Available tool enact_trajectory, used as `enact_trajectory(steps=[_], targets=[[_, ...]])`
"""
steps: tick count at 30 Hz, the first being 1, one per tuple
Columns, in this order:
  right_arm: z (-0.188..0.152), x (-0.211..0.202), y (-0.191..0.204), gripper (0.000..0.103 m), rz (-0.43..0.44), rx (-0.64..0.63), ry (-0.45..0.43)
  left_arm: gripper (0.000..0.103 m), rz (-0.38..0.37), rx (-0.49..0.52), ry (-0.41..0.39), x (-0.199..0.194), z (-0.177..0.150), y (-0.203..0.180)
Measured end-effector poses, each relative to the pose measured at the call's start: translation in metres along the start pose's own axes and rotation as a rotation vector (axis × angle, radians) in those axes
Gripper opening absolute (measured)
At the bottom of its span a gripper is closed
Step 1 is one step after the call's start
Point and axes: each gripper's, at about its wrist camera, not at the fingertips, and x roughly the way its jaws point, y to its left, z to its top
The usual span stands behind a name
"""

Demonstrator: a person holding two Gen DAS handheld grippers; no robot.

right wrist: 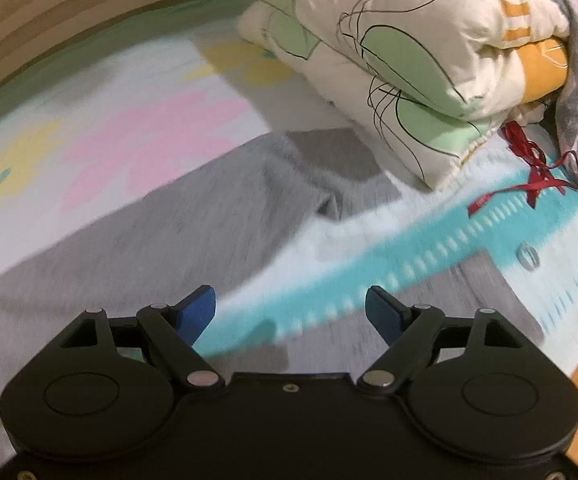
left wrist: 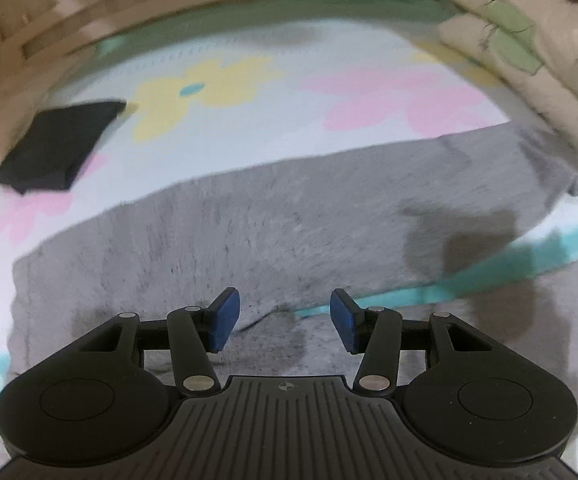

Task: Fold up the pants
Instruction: 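Reach the right gripper to the grey pants leg hem and close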

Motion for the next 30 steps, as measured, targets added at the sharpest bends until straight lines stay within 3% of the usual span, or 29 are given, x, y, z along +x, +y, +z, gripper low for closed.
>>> enact_trajectory(steps=[5, 8, 13, 17, 22, 24, 25, 27, 28, 30], targets=[[0.051, 0.059, 0.005, 0.077, -0.006, 0.117, 0.054, 0.049, -0.033, -0.043, 0.088, 0.026, -0.001, 0.007], [0.080, 0.096, 0.009, 0.074, -0.002, 0.198, 0.086, 0.048, 0.007, -0.026, 0.080, 0.029, 0.000, 0.003], [0.118, 0.140, 0.020, 0.074, -0.064, 0.280, 0.046, 0.048, 0.012, -0.018, 0.061, 0.027, 0.004, 0.001], [0.138, 0.169, 0.025, 0.082, -0.090, 0.358, 0.047, 0.048, 0.017, -0.014, 0.051, 0.028, 0.010, 0.001], [0.142, 0.196, 0.027, 0.081, -0.156, 0.406, 0.090, 0.048, 0.015, -0.024, 0.065, 0.034, 0.013, 0.006], [0.136, 0.202, 0.022, 0.071, -0.173, 0.429, 0.129, 0.048, 0.021, -0.026, 0.067, 0.035, 0.013, 0.007], [0.132, 0.204, 0.018, 0.058, -0.169, 0.433, 0.156, 0.048, 0.023, -0.026, 0.067, 0.035, 0.012, 0.007], [0.123, 0.199, 0.014, 0.043, -0.160, 0.391, 0.167, 0.048, 0.026, -0.029, 0.065, 0.033, 0.012, 0.008], [0.120, 0.193, 0.012, 0.027, -0.138, 0.352, 0.167, 0.048, 0.024, -0.031, 0.065, 0.032, 0.012, 0.007], [0.110, 0.177, 0.006, 0.017, -0.103, 0.305, 0.171, 0.048, 0.017, -0.038, 0.063, 0.030, 0.012, 0.009]])
